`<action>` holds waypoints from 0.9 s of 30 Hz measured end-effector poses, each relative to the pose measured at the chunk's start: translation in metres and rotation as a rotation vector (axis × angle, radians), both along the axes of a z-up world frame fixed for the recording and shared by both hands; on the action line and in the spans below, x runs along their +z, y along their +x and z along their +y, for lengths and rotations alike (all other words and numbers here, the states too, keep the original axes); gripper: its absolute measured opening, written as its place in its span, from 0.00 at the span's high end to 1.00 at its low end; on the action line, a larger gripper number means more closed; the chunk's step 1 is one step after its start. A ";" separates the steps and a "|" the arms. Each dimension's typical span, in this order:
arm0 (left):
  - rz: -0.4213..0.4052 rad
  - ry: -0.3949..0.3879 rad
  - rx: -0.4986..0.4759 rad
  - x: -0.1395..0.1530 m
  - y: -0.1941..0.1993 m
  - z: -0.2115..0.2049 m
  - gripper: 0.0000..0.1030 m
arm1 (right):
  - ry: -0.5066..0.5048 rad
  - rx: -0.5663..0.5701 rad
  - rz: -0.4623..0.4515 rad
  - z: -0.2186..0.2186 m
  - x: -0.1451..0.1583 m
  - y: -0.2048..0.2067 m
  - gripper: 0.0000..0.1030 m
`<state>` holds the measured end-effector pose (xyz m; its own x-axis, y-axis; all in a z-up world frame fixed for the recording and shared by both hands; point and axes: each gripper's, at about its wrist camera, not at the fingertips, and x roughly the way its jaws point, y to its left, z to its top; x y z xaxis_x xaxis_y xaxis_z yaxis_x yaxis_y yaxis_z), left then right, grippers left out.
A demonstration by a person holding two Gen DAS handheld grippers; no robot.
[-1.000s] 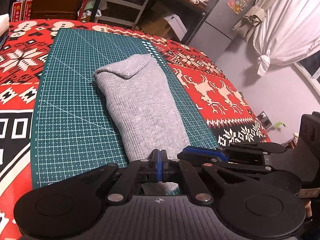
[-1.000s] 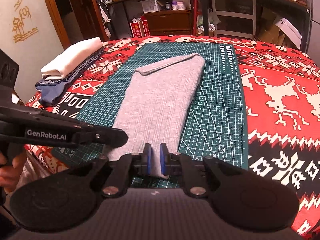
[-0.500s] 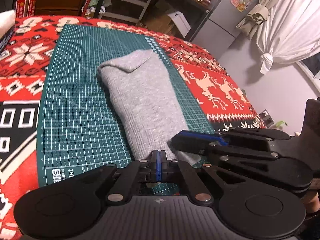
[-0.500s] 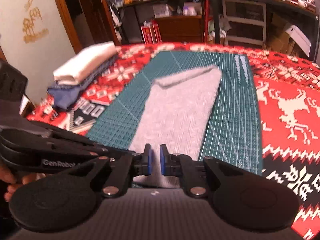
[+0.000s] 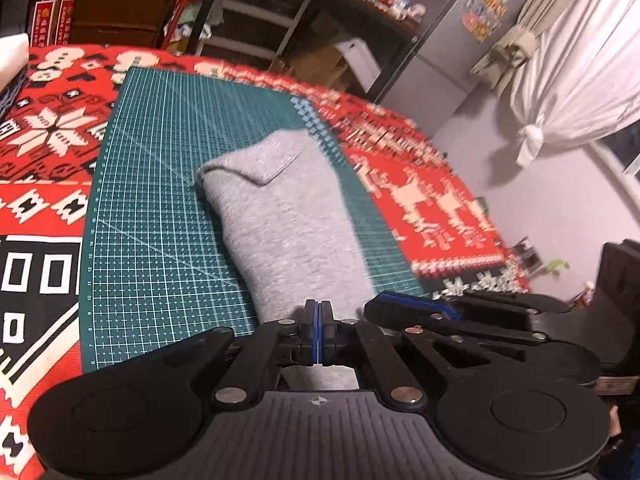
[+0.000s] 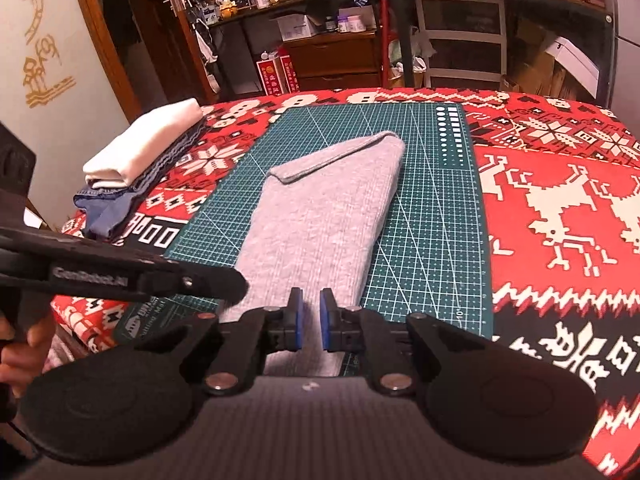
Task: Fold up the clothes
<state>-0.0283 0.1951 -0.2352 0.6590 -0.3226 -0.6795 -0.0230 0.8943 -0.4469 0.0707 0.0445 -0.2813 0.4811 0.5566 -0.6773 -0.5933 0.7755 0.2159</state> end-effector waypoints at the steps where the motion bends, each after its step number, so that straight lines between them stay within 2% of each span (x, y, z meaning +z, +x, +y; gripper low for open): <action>1: 0.001 0.009 -0.003 -0.001 0.000 -0.001 1.00 | -0.009 -0.001 0.007 0.001 -0.004 0.000 0.91; 7: -0.001 0.057 -0.013 -0.005 -0.002 -0.004 0.99 | -0.018 0.003 0.006 -0.005 -0.013 -0.004 0.94; 12: -0.002 0.044 -0.004 -0.005 -0.002 -0.003 0.99 | -0.004 -0.003 0.004 -0.002 -0.005 0.001 0.93; 18: -0.046 -0.030 0.027 0.015 -0.008 0.010 1.00 | 0.024 -0.003 -0.021 0.010 0.012 0.013 0.91; 22: -0.071 -0.029 0.016 0.022 0.008 0.014 1.00 | 0.042 -0.003 -0.039 0.018 0.023 0.020 0.92; 27: -0.042 -0.034 0.023 0.010 0.036 0.017 1.00 | 0.003 0.028 -0.026 0.033 0.010 0.038 0.95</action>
<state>0.0072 0.2119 -0.2255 0.6941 -0.3296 -0.6401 -0.0238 0.8781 -0.4779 0.1089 0.0779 -0.2709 0.4827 0.5720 -0.6632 -0.6198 0.7581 0.2028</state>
